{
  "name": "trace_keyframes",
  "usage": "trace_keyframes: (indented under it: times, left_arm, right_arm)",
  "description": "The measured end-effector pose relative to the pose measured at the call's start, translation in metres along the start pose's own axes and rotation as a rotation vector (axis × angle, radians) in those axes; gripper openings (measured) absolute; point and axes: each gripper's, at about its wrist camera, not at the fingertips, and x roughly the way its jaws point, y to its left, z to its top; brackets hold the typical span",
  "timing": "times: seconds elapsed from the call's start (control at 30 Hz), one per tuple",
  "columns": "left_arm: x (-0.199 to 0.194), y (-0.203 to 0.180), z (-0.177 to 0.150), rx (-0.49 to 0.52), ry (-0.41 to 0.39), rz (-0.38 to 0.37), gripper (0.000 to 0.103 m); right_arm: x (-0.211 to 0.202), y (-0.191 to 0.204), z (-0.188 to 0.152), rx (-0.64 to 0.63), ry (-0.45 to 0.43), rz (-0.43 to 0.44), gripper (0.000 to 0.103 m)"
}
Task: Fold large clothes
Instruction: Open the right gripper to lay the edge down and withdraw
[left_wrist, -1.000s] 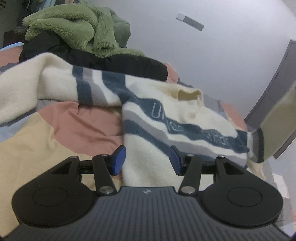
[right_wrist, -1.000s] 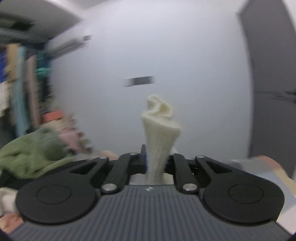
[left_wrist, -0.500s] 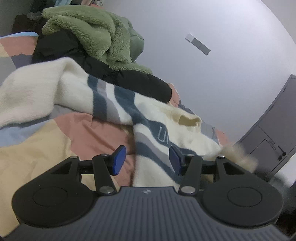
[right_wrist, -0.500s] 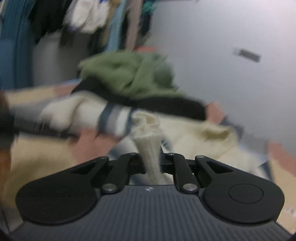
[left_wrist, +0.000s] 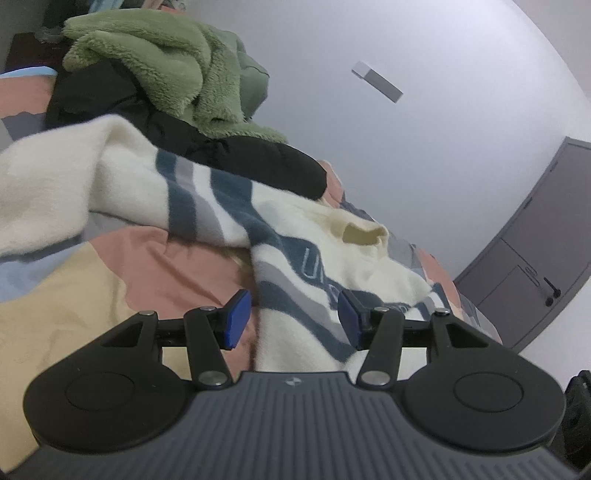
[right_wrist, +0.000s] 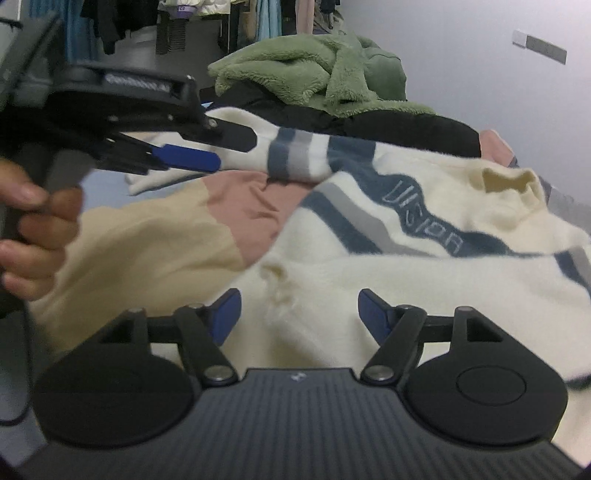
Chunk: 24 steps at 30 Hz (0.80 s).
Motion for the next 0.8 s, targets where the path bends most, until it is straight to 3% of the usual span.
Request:
trace_keyframes:
  times: [0.23, 0.43, 0.67, 0.73, 0.8]
  left_arm:
    - [0.005, -0.018, -0.015, 0.062, 0.061, -0.038, 0.058]
    - [0.018, -0.036, -0.033, 0.121, 0.138, -0.079, 0.058]
    - [0.030, -0.056, -0.044, 0.190, 0.158, -0.148, 0.058]
    - [0.036, -0.060, -0.047, 0.207, 0.173, -0.151, 0.058]
    - [0.044, -0.063, -0.052, 0.233, 0.195, -0.143, 0.058]
  right_arm:
    - [-0.035, -0.020, -0.013, 0.106, -0.049, -0.021, 0.072]
    - [-0.059, -0.053, -0.032, 0.181, -0.080, -0.095, 0.072]
    - [-0.033, -0.108, -0.035, 0.308, -0.088, -0.202, 0.070]
    - [-0.023, -0.119, -0.036, 0.334, -0.097, -0.222, 0.063]
    - [-0.013, -0.129, -0.039, 0.380, -0.089, -0.220, 0.062]
